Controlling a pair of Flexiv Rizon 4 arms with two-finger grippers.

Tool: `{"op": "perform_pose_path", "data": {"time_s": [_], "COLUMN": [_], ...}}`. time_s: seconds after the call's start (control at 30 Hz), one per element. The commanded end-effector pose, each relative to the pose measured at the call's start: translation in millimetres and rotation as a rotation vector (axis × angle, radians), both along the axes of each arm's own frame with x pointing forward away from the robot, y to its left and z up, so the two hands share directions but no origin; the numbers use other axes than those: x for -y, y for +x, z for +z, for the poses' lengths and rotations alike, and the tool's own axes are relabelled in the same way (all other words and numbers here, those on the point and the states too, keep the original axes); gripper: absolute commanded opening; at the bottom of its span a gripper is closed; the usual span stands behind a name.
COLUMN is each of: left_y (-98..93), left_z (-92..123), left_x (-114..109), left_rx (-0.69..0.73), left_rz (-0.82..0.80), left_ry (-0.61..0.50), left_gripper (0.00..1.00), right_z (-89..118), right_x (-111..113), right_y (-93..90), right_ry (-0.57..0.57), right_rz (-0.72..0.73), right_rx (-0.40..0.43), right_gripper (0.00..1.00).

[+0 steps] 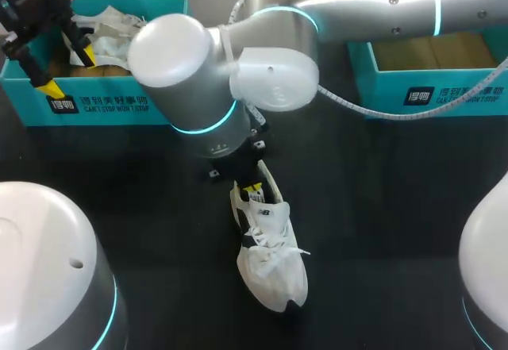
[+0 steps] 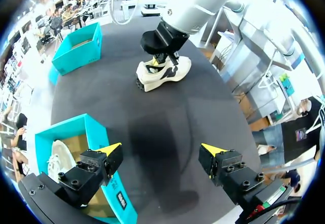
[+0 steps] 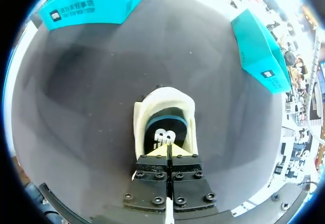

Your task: Take the shoe out of the shoebox, open the shoe tongue, remove and reinsert the insole, then place the shoe into the shoebox

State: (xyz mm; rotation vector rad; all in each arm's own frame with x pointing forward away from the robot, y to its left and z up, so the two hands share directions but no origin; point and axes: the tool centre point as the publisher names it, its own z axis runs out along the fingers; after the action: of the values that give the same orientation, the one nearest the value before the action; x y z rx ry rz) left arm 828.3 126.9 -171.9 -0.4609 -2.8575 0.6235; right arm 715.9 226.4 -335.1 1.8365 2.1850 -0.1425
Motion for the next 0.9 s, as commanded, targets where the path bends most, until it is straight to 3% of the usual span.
{"op": "perform_pose_path", "data": {"time_s": [0.03,0.23,0.67,0.9], "left_y": [1.0,1.0,1.0,1.0], "left_z": [0,0,0,0], "left_x": [0,0,0,0], "left_rx": [-0.002,-0.002,-0.002,-0.002], "left_rz": [-0.002,-0.002,-0.002,-0.002], "left_ry": [0.003,0.003,0.003,0.003], "left_gripper": [1.0,1.0,1.0,1.0], "right_z": [-11,-26,-64,-31], "right_x": [9,20,20,23], "right_y": [3.9,11.3,22.6,11.5], "right_ry": [0.005,0.009,0.029,0.056], "right_rz": [-0.015,-0.036,-0.017,-0.002], "right_rx": [-0.003,-0.002,-0.041,0.052], "right_gripper": [0.0,0.0,0.0,0.0]}}
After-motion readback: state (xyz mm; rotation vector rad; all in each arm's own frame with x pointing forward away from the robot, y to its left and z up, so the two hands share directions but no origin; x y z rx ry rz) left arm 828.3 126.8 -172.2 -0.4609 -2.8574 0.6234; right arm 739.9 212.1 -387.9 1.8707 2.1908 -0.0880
